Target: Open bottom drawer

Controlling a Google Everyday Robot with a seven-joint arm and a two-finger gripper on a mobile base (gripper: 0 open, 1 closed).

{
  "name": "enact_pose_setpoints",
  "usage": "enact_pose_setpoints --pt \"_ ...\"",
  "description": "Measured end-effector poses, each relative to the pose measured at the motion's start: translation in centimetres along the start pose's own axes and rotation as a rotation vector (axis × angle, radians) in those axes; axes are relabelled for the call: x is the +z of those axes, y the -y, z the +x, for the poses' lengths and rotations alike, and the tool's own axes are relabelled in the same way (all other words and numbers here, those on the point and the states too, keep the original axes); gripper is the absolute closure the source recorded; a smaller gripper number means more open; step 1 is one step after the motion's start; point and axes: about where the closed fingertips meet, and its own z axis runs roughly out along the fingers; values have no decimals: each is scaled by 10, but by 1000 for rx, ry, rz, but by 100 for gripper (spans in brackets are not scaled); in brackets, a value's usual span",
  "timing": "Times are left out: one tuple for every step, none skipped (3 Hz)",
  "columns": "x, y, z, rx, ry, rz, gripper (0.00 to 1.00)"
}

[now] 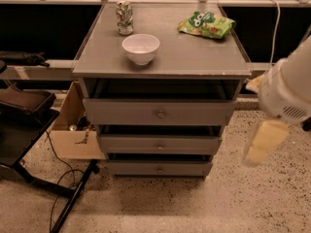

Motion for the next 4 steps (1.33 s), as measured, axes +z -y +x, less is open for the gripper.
enact_pose_setpoints --pt "75 -19 5 -8 -25 -12 0" --pt "169 -45 18 -28 -82 -67 0" --pt "250 -64 31 -54 -158 -128 0" --pt "258 -65 34 -55 -173 -131 0"
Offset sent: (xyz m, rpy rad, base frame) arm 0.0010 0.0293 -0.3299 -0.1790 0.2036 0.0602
